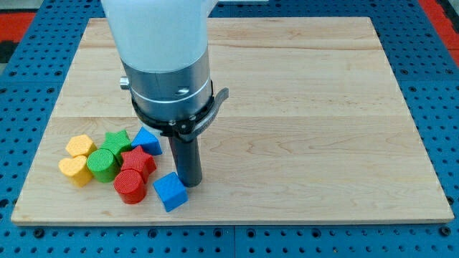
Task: Slide the blue cube and the red circle left a bit
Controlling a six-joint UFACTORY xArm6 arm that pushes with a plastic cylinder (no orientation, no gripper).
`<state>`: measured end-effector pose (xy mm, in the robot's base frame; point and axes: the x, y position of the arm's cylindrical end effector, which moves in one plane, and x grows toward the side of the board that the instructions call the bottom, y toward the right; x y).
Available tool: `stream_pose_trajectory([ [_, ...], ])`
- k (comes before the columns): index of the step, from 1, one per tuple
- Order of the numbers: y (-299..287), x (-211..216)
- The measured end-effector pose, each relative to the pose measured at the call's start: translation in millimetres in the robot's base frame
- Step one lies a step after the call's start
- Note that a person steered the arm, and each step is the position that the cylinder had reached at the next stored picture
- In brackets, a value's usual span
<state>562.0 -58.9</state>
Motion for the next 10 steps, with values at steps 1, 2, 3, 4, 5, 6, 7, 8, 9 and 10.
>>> stream_pose_trajectory([
  [1, 2, 17],
  [2, 13, 30],
  [3, 5, 30],
  [4, -12, 30],
  [5, -29, 30],
  [6, -44, 30],
  [7, -58, 30],
  [8, -62, 30],
  [9, -43, 55],
  [10, -44, 57],
])
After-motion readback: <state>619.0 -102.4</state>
